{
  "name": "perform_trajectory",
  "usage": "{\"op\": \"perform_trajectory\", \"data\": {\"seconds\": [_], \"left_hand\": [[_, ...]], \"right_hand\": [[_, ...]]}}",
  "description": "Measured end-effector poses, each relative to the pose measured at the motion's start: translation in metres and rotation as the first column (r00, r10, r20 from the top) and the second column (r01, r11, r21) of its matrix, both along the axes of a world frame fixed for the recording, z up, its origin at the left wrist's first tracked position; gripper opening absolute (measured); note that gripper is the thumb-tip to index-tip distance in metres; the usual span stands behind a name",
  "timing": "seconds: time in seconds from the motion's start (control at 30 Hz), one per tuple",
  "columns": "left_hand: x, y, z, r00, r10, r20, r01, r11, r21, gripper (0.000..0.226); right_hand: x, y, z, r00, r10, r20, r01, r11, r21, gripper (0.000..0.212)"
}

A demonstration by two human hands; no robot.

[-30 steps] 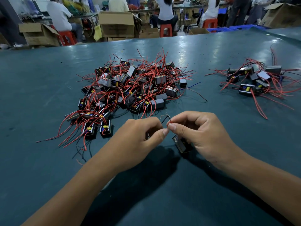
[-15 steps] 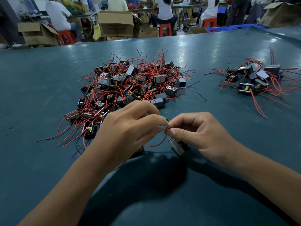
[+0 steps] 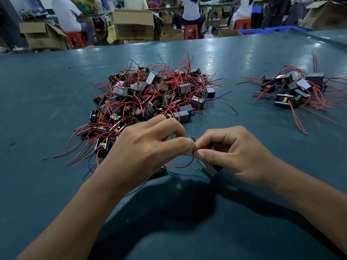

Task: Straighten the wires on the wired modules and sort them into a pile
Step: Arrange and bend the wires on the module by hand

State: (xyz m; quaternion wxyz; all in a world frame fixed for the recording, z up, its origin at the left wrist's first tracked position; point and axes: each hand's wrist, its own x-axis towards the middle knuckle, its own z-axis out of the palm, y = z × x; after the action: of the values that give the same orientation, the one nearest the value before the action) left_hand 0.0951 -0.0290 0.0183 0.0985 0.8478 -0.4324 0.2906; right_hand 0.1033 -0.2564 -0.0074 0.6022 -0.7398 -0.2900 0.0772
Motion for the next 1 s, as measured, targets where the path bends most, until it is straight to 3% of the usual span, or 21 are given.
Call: {"op": "perform_trajectory", "data": {"seconds": [0.27, 0.47, 0.63, 0.73, 0.87, 1.0], "left_hand": [[0.001, 0.000, -0.003, 1.000, -0.014, -0.001, 0.014, 1.000, -0.013, 0.019], [0.000, -0.006, -0.004, 0.999, -0.013, -0.031, 0.012, 0.999, -0.033, 0.023], [-0.007, -0.019, -0.007, 0.948, 0.008, -0.319, -0.087, 0.969, -0.232, 0.018], [-0.009, -0.023, -0.007, 0.860, -0.018, -0.511, -0.183, 0.922, -0.342, 0.016], [-0.012, -0.032, -0.004, 0.627, -0.153, -0.764, -0.405, 0.774, -0.487, 0.022], [-0.011, -0.032, -0.004, 0.421, -0.247, -0.873, -0.573, 0.674, -0.467, 0.027]], "right_hand": [[0.003, -0.003, -0.002, 0.997, -0.013, 0.070, 0.016, 0.999, -0.042, 0.007], [0.002, -0.003, 0.000, 0.975, -0.048, 0.218, 0.071, 0.992, -0.102, 0.009], [-0.001, 0.000, 0.002, 0.856, -0.104, 0.506, 0.214, 0.963, -0.165, 0.007], [-0.003, 0.001, 0.002, 0.810, -0.129, 0.573, 0.269, 0.948, -0.168, 0.006], [-0.006, 0.003, 0.000, 0.741, -0.114, 0.662, 0.315, 0.929, -0.193, 0.003], [-0.006, 0.003, 0.000, 0.765, -0.109, 0.635, 0.295, 0.936, -0.194, 0.003]]}}
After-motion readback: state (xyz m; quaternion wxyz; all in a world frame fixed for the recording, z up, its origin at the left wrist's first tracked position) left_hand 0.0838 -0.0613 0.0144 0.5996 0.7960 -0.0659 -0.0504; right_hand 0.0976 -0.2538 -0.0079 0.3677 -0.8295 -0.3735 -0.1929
